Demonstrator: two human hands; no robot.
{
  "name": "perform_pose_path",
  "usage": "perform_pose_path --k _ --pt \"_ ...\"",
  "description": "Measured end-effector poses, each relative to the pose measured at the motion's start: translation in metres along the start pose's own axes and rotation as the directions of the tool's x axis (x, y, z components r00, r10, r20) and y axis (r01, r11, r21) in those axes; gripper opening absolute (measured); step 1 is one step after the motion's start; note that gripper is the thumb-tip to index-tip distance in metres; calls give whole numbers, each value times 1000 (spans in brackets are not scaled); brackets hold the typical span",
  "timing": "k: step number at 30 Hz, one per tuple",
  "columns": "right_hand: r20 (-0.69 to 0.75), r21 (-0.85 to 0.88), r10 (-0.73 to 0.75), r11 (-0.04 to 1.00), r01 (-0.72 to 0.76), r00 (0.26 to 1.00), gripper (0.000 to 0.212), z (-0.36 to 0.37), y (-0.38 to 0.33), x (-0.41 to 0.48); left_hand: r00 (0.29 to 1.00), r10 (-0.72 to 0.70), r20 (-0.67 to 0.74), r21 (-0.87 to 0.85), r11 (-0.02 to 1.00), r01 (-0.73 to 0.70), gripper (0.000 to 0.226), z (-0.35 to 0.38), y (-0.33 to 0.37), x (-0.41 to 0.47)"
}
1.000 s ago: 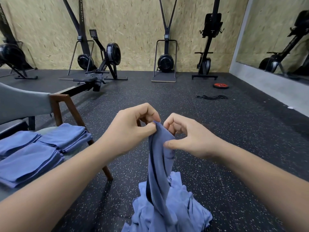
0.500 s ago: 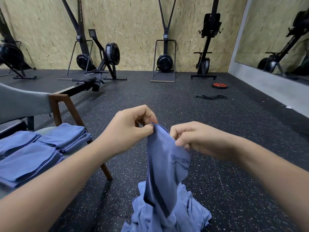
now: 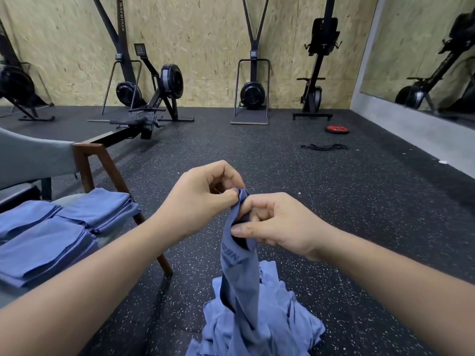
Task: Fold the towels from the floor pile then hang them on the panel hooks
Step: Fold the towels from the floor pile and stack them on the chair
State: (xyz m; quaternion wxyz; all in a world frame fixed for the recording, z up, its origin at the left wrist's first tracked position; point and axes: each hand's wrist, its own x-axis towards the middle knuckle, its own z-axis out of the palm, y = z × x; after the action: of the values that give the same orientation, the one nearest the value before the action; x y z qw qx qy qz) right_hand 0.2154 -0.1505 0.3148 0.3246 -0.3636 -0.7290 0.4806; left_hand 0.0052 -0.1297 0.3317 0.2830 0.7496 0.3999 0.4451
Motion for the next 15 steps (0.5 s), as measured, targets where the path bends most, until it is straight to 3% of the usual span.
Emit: perform_pose_path --k 7,12,15 --pt "92 -34 18 999 -15 996 21 3 1 0 1000 4 3 38 999 -4 12 1 -2 0" --pt "16 -380 -72 922 72 997 18 -7 -10 -4 999 1 -51 81 997 3 17 -10 -8 4" --pt "9 -407 -67 911 65 998 18 -27 -20 -9 996 -15 -83 98 995 24 21 -19 -10 6"
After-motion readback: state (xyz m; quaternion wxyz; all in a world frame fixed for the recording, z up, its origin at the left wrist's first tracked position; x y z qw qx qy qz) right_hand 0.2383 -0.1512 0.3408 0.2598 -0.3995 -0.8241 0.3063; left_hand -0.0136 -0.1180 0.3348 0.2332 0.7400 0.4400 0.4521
